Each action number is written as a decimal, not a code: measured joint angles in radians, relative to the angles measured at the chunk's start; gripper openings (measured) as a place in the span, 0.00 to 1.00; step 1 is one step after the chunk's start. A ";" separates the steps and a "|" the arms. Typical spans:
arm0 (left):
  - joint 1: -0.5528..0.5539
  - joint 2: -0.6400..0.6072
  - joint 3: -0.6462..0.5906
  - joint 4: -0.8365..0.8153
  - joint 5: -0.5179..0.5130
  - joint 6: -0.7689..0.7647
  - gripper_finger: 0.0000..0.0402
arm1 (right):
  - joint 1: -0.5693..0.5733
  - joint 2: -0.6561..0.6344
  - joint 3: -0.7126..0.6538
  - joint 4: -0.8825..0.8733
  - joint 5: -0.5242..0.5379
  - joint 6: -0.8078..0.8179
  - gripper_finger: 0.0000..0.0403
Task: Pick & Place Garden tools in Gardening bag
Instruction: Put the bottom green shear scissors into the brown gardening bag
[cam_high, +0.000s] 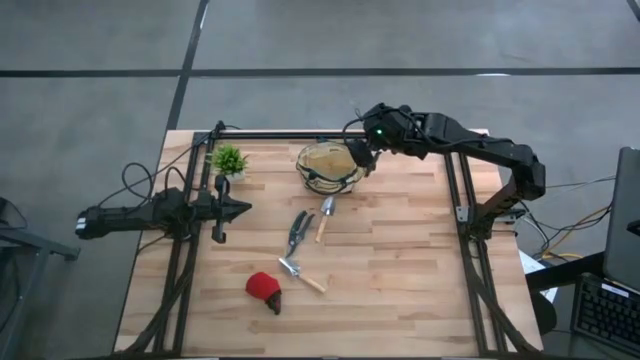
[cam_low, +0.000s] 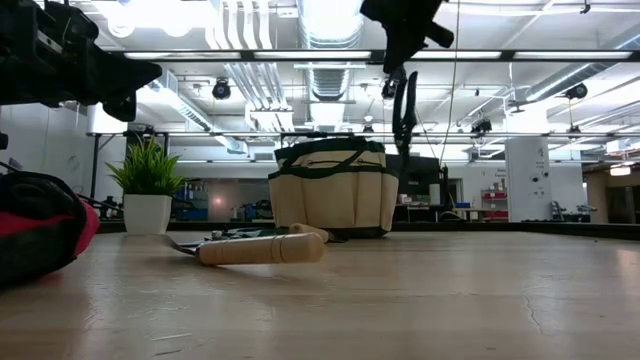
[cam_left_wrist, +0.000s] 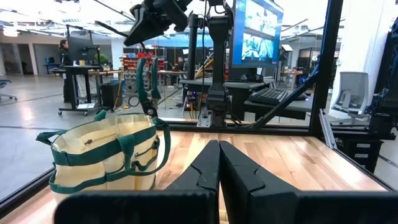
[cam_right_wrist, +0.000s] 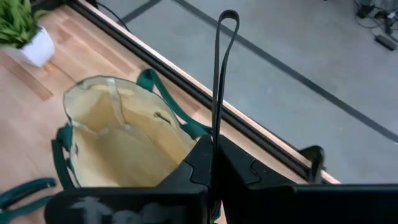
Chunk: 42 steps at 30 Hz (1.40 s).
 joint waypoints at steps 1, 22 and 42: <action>0.000 0.000 0.000 0.000 0.000 0.000 0.02 | -0.003 0.000 -0.002 0.009 -0.005 -0.002 0.02; 0.000 0.000 0.000 0.000 0.000 0.000 0.02 | 0.053 0.000 0.073 0.217 -0.171 -0.053 0.02; 0.000 0.000 0.000 0.000 0.000 0.000 0.02 | 0.077 0.002 0.124 0.059 -0.045 -0.022 0.02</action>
